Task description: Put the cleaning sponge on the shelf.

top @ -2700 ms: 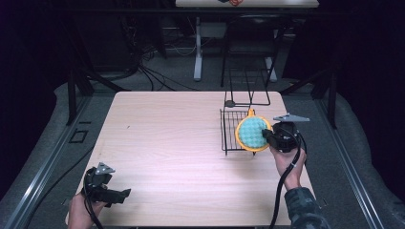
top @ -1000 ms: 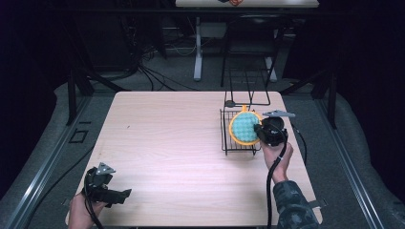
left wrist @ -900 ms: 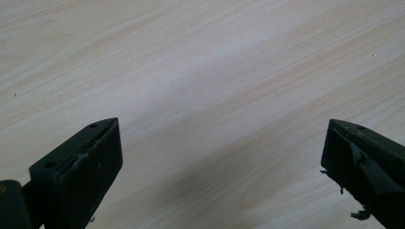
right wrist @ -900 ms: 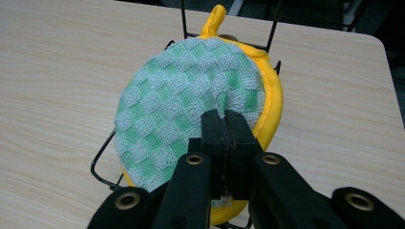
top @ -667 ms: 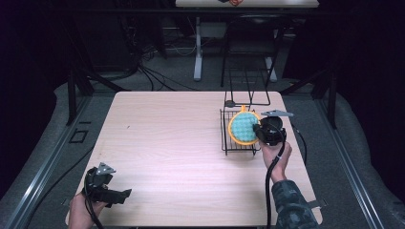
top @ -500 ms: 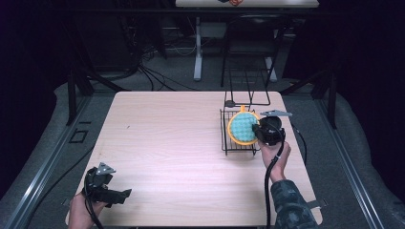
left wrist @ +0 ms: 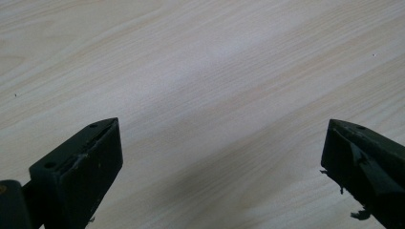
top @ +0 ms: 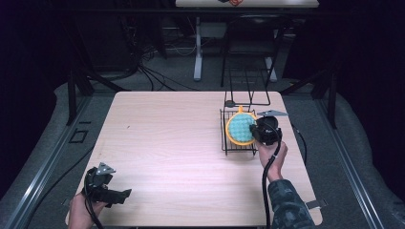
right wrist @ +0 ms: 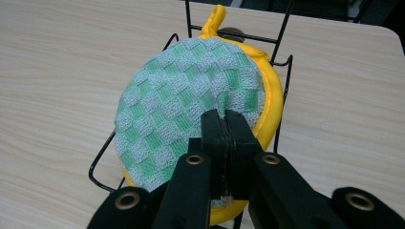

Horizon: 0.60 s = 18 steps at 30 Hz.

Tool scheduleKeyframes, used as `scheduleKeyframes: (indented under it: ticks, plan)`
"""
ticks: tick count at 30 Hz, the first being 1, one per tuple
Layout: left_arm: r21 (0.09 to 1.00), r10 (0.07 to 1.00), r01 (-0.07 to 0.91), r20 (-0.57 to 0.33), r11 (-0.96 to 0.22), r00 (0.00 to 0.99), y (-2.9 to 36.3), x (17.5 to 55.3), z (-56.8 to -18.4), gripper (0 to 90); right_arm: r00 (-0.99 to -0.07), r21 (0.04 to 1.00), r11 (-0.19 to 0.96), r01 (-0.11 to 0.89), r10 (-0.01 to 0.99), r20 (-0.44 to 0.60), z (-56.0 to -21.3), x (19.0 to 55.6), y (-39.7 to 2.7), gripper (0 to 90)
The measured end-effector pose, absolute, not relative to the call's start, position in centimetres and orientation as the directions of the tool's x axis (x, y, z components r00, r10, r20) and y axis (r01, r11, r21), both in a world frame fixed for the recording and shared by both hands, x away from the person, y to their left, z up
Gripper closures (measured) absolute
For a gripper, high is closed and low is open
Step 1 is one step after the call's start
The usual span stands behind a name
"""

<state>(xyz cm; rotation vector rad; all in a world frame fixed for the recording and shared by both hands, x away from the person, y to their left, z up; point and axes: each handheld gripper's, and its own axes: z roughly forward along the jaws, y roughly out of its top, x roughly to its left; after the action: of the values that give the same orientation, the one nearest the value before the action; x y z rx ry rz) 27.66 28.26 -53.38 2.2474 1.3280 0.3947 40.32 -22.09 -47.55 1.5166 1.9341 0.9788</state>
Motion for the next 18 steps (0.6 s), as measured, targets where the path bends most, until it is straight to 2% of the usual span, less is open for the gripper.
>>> scheduleKeyframes:
  ticks: [18]
  plan:
    - [0.55,0.875,0.731,-0.002,-0.404,0.484,28.3,27.7,-53.4,0.3,-0.234,0.758,0.118,0.641,0.971,0.047,-49.5,41.0,-22.2,88.5]
